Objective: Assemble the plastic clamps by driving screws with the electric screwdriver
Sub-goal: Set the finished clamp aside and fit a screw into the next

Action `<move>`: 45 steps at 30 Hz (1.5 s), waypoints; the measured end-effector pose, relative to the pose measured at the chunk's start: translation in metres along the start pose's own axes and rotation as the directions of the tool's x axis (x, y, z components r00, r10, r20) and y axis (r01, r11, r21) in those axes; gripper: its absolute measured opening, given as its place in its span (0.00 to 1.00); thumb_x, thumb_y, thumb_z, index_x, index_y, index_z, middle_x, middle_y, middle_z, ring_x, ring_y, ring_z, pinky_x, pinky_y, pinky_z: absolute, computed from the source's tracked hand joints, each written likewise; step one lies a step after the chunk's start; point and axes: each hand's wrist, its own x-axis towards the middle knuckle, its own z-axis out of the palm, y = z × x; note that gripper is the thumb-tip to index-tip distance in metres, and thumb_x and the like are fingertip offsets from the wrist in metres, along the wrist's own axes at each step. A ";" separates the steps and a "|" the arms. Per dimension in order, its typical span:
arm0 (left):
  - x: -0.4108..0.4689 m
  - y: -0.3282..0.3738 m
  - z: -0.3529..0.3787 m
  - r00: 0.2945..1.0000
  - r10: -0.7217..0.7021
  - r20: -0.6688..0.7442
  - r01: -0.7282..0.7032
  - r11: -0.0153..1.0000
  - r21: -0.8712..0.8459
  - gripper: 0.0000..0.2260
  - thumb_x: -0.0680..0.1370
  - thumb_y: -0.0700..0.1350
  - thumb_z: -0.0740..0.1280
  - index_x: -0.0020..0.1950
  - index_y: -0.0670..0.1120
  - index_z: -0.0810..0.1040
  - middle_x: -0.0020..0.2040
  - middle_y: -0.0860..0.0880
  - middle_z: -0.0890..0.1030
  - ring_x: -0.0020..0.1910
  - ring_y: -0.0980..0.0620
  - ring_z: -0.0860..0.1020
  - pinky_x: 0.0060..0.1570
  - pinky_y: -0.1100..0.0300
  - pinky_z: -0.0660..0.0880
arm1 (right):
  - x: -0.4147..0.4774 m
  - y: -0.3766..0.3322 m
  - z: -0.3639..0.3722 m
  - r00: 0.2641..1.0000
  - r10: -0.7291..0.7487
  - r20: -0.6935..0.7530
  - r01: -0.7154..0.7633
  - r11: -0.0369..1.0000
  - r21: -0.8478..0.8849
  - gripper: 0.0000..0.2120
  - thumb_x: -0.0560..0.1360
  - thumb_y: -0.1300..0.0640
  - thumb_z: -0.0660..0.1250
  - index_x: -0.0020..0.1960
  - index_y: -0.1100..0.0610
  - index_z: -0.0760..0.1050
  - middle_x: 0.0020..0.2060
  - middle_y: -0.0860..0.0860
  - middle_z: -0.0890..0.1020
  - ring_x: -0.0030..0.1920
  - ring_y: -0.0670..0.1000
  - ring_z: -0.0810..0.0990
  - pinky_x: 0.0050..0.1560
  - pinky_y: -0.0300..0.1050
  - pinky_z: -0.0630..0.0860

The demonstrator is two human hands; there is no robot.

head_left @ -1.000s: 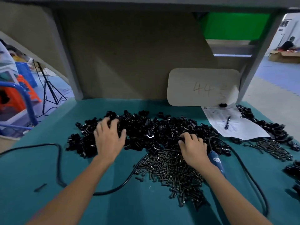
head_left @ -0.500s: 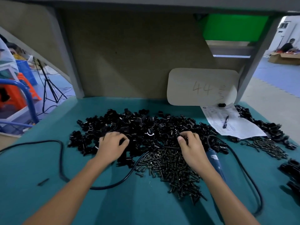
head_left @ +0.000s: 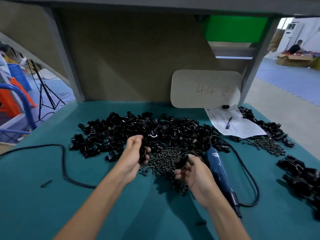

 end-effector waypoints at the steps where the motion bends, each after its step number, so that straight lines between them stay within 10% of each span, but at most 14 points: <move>1: -0.006 -0.006 0.003 0.998 -0.043 0.044 0.045 0.997 -0.059 0.09 0.86 0.48 0.57 0.65 0.51 0.71 0.47 0.44 0.77 0.38 0.51 0.73 0.38 0.58 0.73 | -0.005 0.007 -0.001 1.000 0.019 -0.003 -0.019 1.000 0.014 0.16 0.87 0.53 0.56 0.57 0.65 0.74 0.44 0.60 0.81 0.36 0.53 0.80 0.38 0.48 0.78; 6: -0.025 -0.035 0.011 0.978 -0.035 0.208 0.017 0.996 0.090 0.26 0.77 0.26 0.65 0.67 0.51 0.71 0.50 0.47 0.79 0.45 0.52 0.79 0.46 0.63 0.76 | -0.018 0.025 -0.010 0.996 -0.013 0.086 0.012 1.000 0.015 0.19 0.78 0.49 0.67 0.65 0.59 0.78 0.50 0.58 0.84 0.40 0.50 0.79 0.42 0.44 0.77; 16: -0.038 -0.066 0.008 0.955 0.192 0.226 -0.278 0.847 0.454 0.14 0.80 0.48 0.70 0.57 0.64 0.71 0.40 0.48 0.83 0.36 0.51 0.82 0.39 0.58 0.79 | -0.018 0.038 -0.015 0.980 -0.068 0.185 0.037 0.986 0.165 0.19 0.80 0.54 0.66 0.67 0.62 0.72 0.61 0.63 0.83 0.49 0.54 0.83 0.49 0.46 0.81; 25: -0.033 -0.064 0.010 0.940 0.229 0.253 -0.333 0.776 0.536 0.15 0.76 0.46 0.76 0.60 0.56 0.79 0.41 0.55 0.80 0.38 0.61 0.76 0.42 0.64 0.75 | -0.015 0.041 -0.013 0.979 -0.087 0.184 0.064 0.990 0.128 0.23 0.79 0.53 0.66 0.71 0.59 0.72 0.60 0.60 0.84 0.56 0.54 0.84 0.54 0.44 0.80; 35: -0.035 -0.076 0.005 0.921 0.303 0.246 -0.390 0.753 0.530 0.21 0.80 0.67 0.57 0.72 0.65 0.69 0.69 0.62 0.74 0.67 0.63 0.72 0.66 0.52 0.73 | -0.018 0.043 -0.010 0.967 -0.100 0.233 0.078 0.992 0.100 0.19 0.77 0.46 0.72 0.66 0.50 0.80 0.61 0.56 0.84 0.57 0.50 0.84 0.56 0.42 0.79; 40: -0.039 -0.072 0.000 0.934 0.149 0.326 -0.298 0.828 0.476 0.20 0.75 0.66 0.64 0.62 0.72 0.58 0.54 0.60 0.80 0.49 0.67 0.79 0.47 0.70 0.73 | -0.014 0.045 -0.014 0.977 -0.100 0.187 0.076 0.988 0.135 0.18 0.79 0.53 0.67 0.68 0.56 0.77 0.59 0.61 0.84 0.55 0.54 0.85 0.54 0.43 0.80; 45: -0.034 -0.077 0.002 0.925 0.104 0.366 -0.278 0.843 0.461 0.10 0.83 0.54 0.63 0.61 0.66 0.67 0.36 0.56 0.80 0.31 0.57 0.74 0.31 0.60 0.73 | -0.015 0.044 -0.012 0.979 -0.095 0.179 0.079 0.993 0.091 0.15 0.78 0.53 0.70 0.63 0.52 0.80 0.58 0.58 0.84 0.56 0.54 0.84 0.56 0.42 0.80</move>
